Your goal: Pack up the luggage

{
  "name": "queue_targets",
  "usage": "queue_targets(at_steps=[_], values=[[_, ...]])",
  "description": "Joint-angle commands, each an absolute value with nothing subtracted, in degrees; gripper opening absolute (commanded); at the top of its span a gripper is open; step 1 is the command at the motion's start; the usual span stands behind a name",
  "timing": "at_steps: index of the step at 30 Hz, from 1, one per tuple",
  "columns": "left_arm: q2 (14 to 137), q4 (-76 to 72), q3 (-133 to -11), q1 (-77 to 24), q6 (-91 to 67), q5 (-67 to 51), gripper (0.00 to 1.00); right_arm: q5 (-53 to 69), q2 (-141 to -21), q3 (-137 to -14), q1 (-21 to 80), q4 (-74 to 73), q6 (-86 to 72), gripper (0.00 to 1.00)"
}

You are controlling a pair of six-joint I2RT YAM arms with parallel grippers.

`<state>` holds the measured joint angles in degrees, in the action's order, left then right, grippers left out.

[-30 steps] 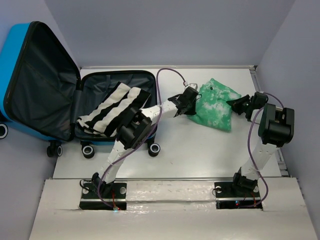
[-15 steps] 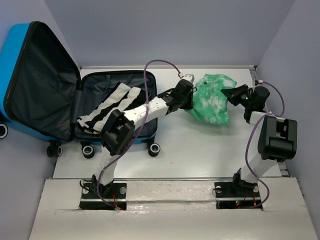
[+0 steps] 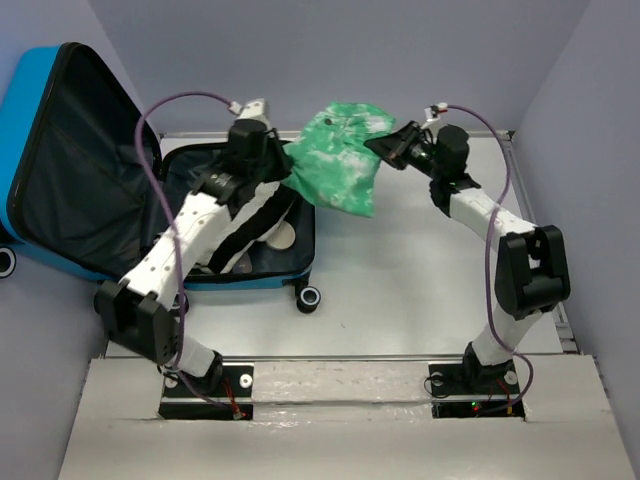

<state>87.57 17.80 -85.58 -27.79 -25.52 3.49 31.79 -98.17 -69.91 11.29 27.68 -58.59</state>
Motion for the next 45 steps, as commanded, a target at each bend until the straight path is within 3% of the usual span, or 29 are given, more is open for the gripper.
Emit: queue_targets(at_steps=[1, 4, 6, 7, 8, 9, 10, 12, 20, 25, 35, 38, 45], values=[[74.9, 16.08, -78.06, -18.12, -24.35, 7.21, 0.06, 31.82, -104.22, -79.52, 20.99, 24.0, -56.17, 0.07], [69.36, 17.84, -72.87, -11.09, -22.16, 12.2, 0.07, 29.19, -110.11, -87.25, 27.84, 17.43, -49.85, 0.07], [67.07, 17.93, -68.76, -5.21, -20.49, 13.36, 0.2, 26.81, -113.8, -93.67, 32.4, 13.73, -47.12, 0.07], [67.15, 18.1, -67.69, -2.75, -18.83, 13.36, 0.5, 26.28, -115.73, -95.52, 33.74, 11.01, -44.24, 0.1], [67.58, 19.41, -66.81, -0.81, -18.63, 14.4, 0.67, 24.63, -119.93, -97.8, 34.88, 9.07, -42.12, 0.2], [68.37, 19.77, -65.93, 1.56, -19.24, 15.46, 0.82, 23.91, -122.41, -104.35, 35.76, 5.66, -39.66, 0.5], [68.2, 18.91, -65.57, 1.67, -19.25, 14.42, 0.99, 23.73, -126.87, -107.72, 36.38, -1.51, -36.33, 0.68], [67.77, 19.59, -65.74, 1.67, -19.6, 13.62, 0.99, 25.66, -129.19, -111.87, 36.39, -5.87, -34.73, 1.0], [58.65, 26.53, -75.05, 1.06, -19.77, 13.09, 0.99, 19.43, -121.91, -112.24, 36.39, -12.39, -24.88, 1.0], [50.64, 31.63, -73.75, 0.26, -19.95, 17.65, 0.95, 19.78, -115.5, -107.76, 36.39, -12.3, -22.42, 1.0], [37.1, 43.24, -65.93, 0.26, -20.12, 46.47, 0.85, 17.93, -101.0, -93.35, 36.39, -11.43, -17.31, 1.0], [33.93, 45.26, -64.16, 0.35, -23.72, 54.47, 0.82, 19.41, -97.13, -87.55, 36.39, -8.88, -17.49, 0.95], [39.44, 38.76, -64.95, 0.26, -19.17, 71.36, 0.82, 24.96, -94.22, -81.83, 36.39, -5.71, -16.26, 0.99]])
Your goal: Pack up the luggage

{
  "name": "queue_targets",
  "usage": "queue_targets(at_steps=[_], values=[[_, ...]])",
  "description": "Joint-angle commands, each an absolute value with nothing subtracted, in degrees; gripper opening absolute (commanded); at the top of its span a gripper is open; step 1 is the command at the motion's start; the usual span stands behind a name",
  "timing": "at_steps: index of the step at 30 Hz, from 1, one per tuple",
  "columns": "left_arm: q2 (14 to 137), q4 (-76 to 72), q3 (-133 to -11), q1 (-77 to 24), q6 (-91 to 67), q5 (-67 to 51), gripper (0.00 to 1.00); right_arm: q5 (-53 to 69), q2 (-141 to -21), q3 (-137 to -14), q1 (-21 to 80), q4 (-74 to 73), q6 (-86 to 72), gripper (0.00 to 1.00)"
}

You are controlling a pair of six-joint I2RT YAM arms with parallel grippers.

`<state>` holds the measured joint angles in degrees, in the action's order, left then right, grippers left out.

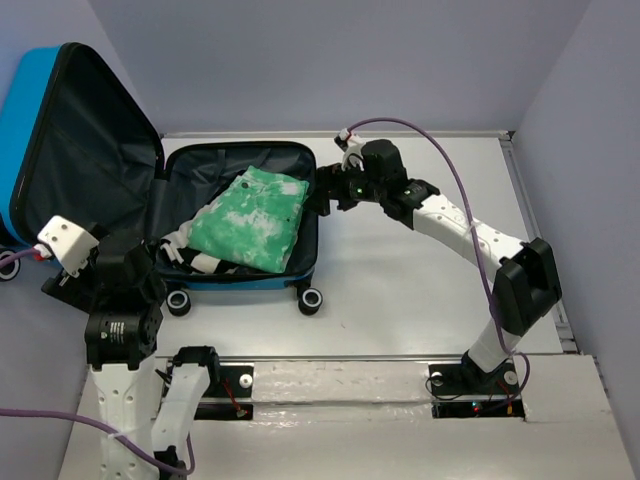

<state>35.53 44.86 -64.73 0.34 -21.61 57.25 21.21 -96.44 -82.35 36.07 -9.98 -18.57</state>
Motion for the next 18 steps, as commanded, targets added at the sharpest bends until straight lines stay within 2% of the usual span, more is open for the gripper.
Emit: queue_targets(at_steps=[1, 3, 5, 7, 12, 18], values=[[40.51, 39.11, -64.78, 0.26, -20.73, 71.45, 0.82, 24.87, -94.22, -81.74, 36.39, -5.8, -16.0, 0.99], [42.96, 38.5, -63.81, 2.19, -21.36, 70.85, 0.82, 25.22, -95.09, -81.74, 36.39, -5.8, -15.56, 1.0], [43.42, 31.59, -60.48, 3.34, -15.25, 70.58, 0.81, 25.14, -96.58, -81.83, 36.39, -5.8, -15.64, 1.0], [46.22, 33.38, -62.22, 5.18, -17.21, 69.88, 0.79, 25.14, -97.64, -81.83, 36.39, -5.8, -15.56, 1.0], [52.71, 32.08, -65.47, 6.15, -16.96, 71.72, 0.63, 21.19, -102.29, -82.0, 36.39, -5.8, -15.73, 1.0], [57.47, 30.94, -66.98, 8.87, -18.11, 72.25, 0.57, 18.9, -105.46, -82.53, 34.89, -5.8, -17.57, 0.98]])
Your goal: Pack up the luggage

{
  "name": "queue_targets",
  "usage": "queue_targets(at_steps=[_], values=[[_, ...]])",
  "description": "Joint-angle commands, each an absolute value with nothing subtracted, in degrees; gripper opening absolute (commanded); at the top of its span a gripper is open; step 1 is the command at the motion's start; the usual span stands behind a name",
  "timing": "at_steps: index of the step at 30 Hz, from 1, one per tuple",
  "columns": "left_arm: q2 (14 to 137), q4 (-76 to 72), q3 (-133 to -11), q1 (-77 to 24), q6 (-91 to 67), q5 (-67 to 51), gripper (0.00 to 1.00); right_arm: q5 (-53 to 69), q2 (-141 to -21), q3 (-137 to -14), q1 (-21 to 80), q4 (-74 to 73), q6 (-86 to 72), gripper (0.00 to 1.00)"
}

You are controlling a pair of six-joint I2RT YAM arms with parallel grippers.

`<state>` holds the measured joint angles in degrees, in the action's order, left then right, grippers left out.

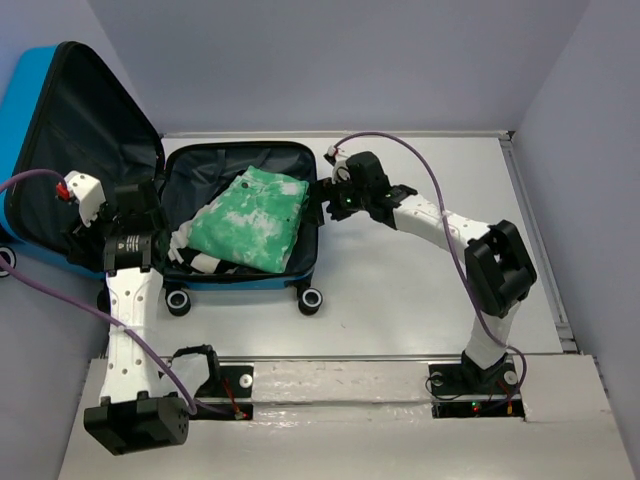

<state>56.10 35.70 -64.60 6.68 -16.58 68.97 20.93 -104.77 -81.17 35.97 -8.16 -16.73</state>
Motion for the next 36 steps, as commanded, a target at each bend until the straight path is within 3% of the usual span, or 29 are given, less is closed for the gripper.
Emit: queue_targets(at_steps=[1, 6, 10, 12, 14, 16, 17, 18, 19, 20, 21, 24, 29, 36], values=[[57.74, 30.33, -65.75, 9.49, -17.76, 71.72, 0.57, 18.98, -106.6, -82.7, 34.89, -5.8, -17.75, 0.98], [60.19, 29.7, -63.54, 13.0, -18.01, 70.14, 0.55, 21.09, -109.94, -83.49, 34.89, -5.63, -18.63, 0.98], [61.61, 31.73, -65.21, 14.15, -20.48, 69.44, 0.43, 22.15, -111.97, -84.11, 34.89, -5.01, -19.25, 0.96], [61.87, 29.98, -64.87, 14.24, -18.82, 69.0, 0.37, 21.89, -113.37, -84.37, 34.89, -4.92, -19.51, 0.89], [61.79, 28.57, -64.86, 14.24, -18.28, 67.6, 0.19, 22.15, -114.25, -85.08, 34.89, -4.83, -20.03, 0.81], [60.91, 27.6, -65.04, 14.15, -17.23, 65.66, 0.06, 22.85, -115.83, -85.51, 34.89, -4.66, -20.48, 0.67], [60.56, 26.64, -65.21, 13.72, -17.05, 64.7, 0.06, 23.2, -116.27, -85.95, 34.89, -4.66, -20.74, 0.59], [60.12, 25.85, -65.04, 13.19, -16.18, 64.34, 0.06, 23.2, -116.54, -86.13, 34.89, -4.66, -20.92, 0.43], [59.77, 24.97, -64.87, 12.31, -14.08, 64.34, 0.06, 23.29, -116.8, -86.05, 34.89, -4.48, -21.18, 0.36], [59.33, 23.48, -64.52, 10.04, -13.19, 64.34, 0.06, 23.47, -117.15, -86.04, 34.89, -4.13, -21.36, 0.31], [58.11, 22.86, -64.34, 8.45, -12.4, 64.16, 0.06, 23.55, -117.33, -86.04, 34.89, -4.13, -21.44, 0.19], [54.42, 14.26, -60.48, -5.93, -3.72, 69.85, 0.06, 24.08, -118.04, -86.22, 34.89, -4.13, -21.8, 0.07], [51.77, 10.72, -56.43, -25.46, 2.46, 77.68, 0.06, 24.52, -119.0, -86.31, 34.89, -3.87, -22.15, 0.07], [57.54, 23.45, -55.99, -50.24, -12.1, 83.84, 0.06, 25.31, -120.06, -86.75, 34.89, -2.99, -24.08, 0.07]])
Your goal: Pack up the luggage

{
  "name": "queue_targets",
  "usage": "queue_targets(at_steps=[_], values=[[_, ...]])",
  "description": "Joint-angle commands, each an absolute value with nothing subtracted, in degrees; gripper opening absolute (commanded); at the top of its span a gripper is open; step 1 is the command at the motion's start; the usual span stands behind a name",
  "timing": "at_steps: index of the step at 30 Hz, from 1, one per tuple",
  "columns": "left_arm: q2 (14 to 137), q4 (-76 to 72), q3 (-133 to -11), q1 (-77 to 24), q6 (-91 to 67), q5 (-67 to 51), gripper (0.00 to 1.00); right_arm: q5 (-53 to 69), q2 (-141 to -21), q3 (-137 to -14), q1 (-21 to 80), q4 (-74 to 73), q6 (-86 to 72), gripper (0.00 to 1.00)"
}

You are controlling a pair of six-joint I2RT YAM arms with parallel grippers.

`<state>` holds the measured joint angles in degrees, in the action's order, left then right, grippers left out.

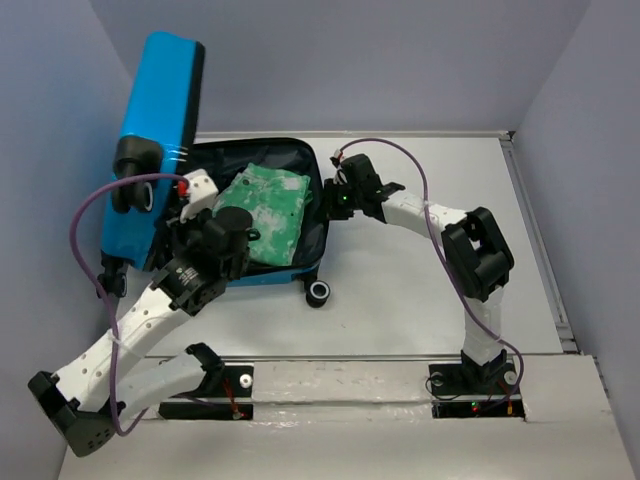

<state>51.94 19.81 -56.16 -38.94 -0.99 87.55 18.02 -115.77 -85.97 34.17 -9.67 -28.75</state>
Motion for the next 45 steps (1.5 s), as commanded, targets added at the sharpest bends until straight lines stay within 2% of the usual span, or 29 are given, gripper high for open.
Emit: queue_targets(at_steps=[1, 4, 8, 9, 10, 11, 12, 14, 16, 17, 18, 21, 22, 26, 28, 32, 35, 36, 37, 38, 39, 40, 42, 45], values=[[59.13, 24.16, -56.33, -52.88, -12.82, 84.72, 0.06, 25.31, -120.15, -86.75, 34.89, -2.81, -24.43, 0.07], [65.81, 30.82, -59.67, -62.9, -21.32, 86.83, 0.06, 24.79, -120.06, -86.14, 34.89, -2.46, -25.22, 0.07], [72.23, 47.96, -66.68, -66.97, -40.29, 85.88, 0.07, 23.47, -119.18, -85.17, 34.89, -2.2, -25.4, 0.07], [73.2, 51.29, -67.84, -68.19, -41.73, 85.0, 0.16, 23.03, -118.92, -84.9, 34.89, -2.2, -25.49, 0.07], [74.6, 52.89, -68.9, -69.25, -43.23, 84.38, 0.4, 22.59, -118.66, -84.47, 34.89, -2.11, -25.49, 0.07], [75.14, 54.04, -70.56, -70.39, -43.94, 83.24, 0.53, 22.5, -118.22, -84.29, 34.89, -2.02, -25.66, 0.07], [75.58, 54.05, -71.27, -72.58, -43.86, 82.62, 0.71, 21.98, -117.95, -84.11, 34.89, -2.02, -25.84, 0.07], [75.59, 53.53, -76.69, -73.47, -43.51, 76.43, 0.95, 21.36, -117.34, -83.41, 34.37, -1.93, -25.93, 0.07], [72.7, 43.29, -79.96, -74.35, -32.91, 70.69, 0.99, 21.09, -116.81, -82.8, 34.37, -1.67, -26.02, 0.07], [70.86, 39.68, -80.33, -74.44, -29.91, 63.36, 0.99, 20.83, -116.55, -82.53, 33.84, -1.76, -25.93, 0.07], [66.4, 30.59, -79.98, -74.36, -24.05, 59.8, 0.99, 20.4, -116.11, -82.09, 33.84, -1.67, -25.84, 0.07], [59.0, 19.89, -77.61, -73.22, -20.48, 51.25, 0.99, 19.51, -115.05, -80.34, 32.53, -1.58, -25.4, 0.07], [58.1, 20.04, -77.96, -72.08, -21.0, 50.46, 0.99, 19.42, -114.7, -79.81, 32.52, -1.58, -25.23, 0.07], [56.25, 26.09, -77.35, -54.82, -23.99, 42.48, 0.99, 17.84, -110.76, -75.86, 29.28, -1.23, -23.82, 0.07], [54.68, 27.25, -76.38, -49.51, -24.87, 40.79, 0.99, 18.01, -108.47, -72.7, 26.99, -1.14, -23.2, 0.07], [52.56, 27.42, -74.0, -38.26, -25.22, 36.75, 0.99, 21.35, -103.02, -68.04, 19.69, -1.67, -21.71, 0.07], [51.94, 26.11, -70.51, -28.94, -25.4, 28.34, 0.99, 23.2, -100.02, -66.18, 12.59, -2.37, -20.83, 0.07], [52.29, 24.36, -69.62, -26.83, -25.4, 26.3, 0.99, 23.64, -99.76, -66.44, 11.87, -2.98, -20.22, 0.1], [52.82, 23.39, -68.74, -22.98, -25.49, 24.45, 0.99, 23.73, -99.76, -67.84, 11.87, -4.99, -19.69, 0.21], [53.52, 21.38, -67.51, -20.76, -25.58, 20.0, 0.99, 23.3, -99.76, -68.46, 11.87, -5.88, -18.99, 0.34], [55.35, 20.14, -66.98, -18.74, -25.92, 17.34, 0.99, 22.59, -98.89, -68.81, 11.87, -6.58, -18.9, 0.63], [56.42, 18.91, -66.62, -15.15, -26.28, 15.14, 0.99, 21.2, -98.18, -68.64, 11.34, -6.77, -18.9, 0.78], [59.83, 15.67, -66.71, -12.32, -27.41, 9.59, 0.99, 16.73, -96.51, -68.38, 11.34, -7.47, -19.07, 1.0], [63.79, 11.88, -68.99, -7.75, -28.73, 7.83, 0.99, 12.14, -92.21, -68.12, 11.34, -9.05, -19.6, 1.0]])
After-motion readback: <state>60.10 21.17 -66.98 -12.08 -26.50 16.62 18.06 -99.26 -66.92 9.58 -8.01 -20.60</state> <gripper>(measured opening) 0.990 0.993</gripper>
